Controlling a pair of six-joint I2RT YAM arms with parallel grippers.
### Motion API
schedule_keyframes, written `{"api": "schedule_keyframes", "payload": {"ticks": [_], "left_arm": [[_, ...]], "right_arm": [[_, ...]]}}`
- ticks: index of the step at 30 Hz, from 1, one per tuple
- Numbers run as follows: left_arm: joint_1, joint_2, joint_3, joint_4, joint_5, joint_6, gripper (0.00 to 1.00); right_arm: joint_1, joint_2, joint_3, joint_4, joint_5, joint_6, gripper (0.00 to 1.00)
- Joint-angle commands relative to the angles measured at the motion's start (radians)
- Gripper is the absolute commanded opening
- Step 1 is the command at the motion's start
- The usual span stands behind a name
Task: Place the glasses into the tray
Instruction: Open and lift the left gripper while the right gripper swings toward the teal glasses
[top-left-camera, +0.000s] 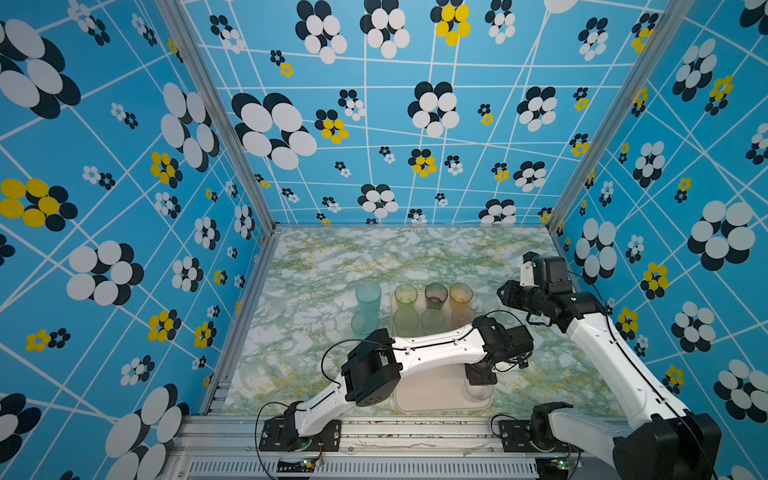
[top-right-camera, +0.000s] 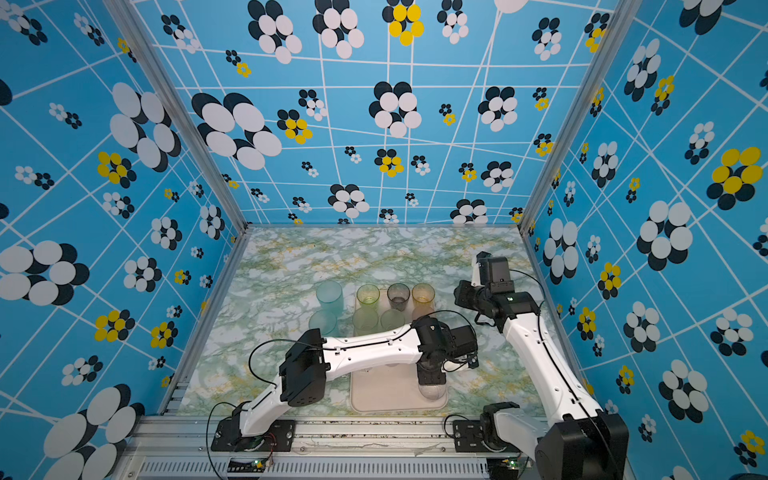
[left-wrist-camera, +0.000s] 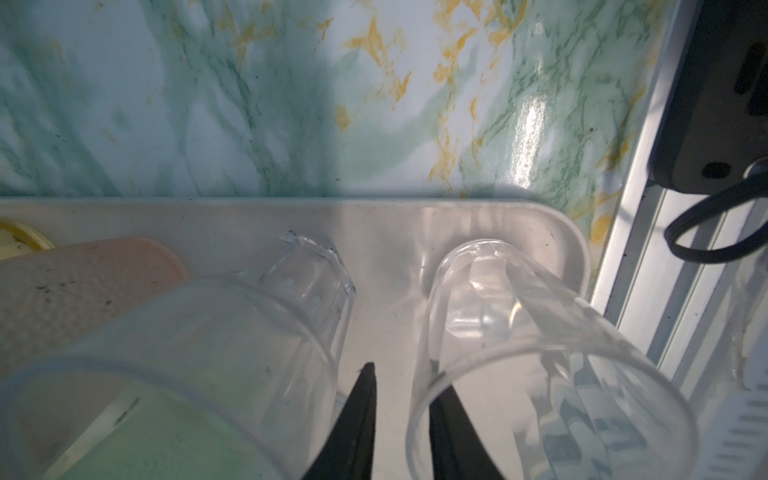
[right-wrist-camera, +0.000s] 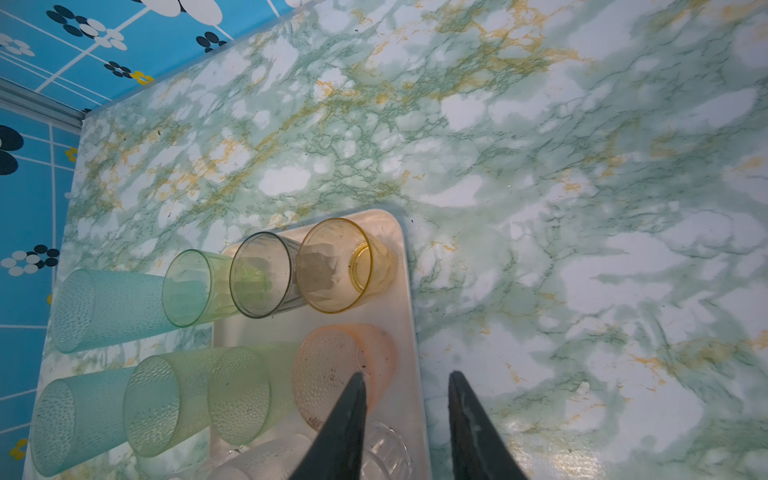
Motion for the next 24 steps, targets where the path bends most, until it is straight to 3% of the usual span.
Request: {"api": "schedule_keyframes", "payload": {"ticks": [1,18,24], "left_arm": [[0.003,-0.036,0.022,-0.020,-0.006,0.005,0.27],[0.000,-0.152,-0.006,-0.020,0.036,0.007,0.27],[0.008,-0.299,-0.063,0.038,0.060,-0.004,0.26]], "right_arm": [[-0.011,-0.011,-0.008,0.009,-0.014,-0.009,0.36],[-0.013,-0.015,-0.002,0.006,-0.010,-0.010,0.36],[-0.014,-0.029,0.003,-0.012,0.015,-0.023,0.37]]}}
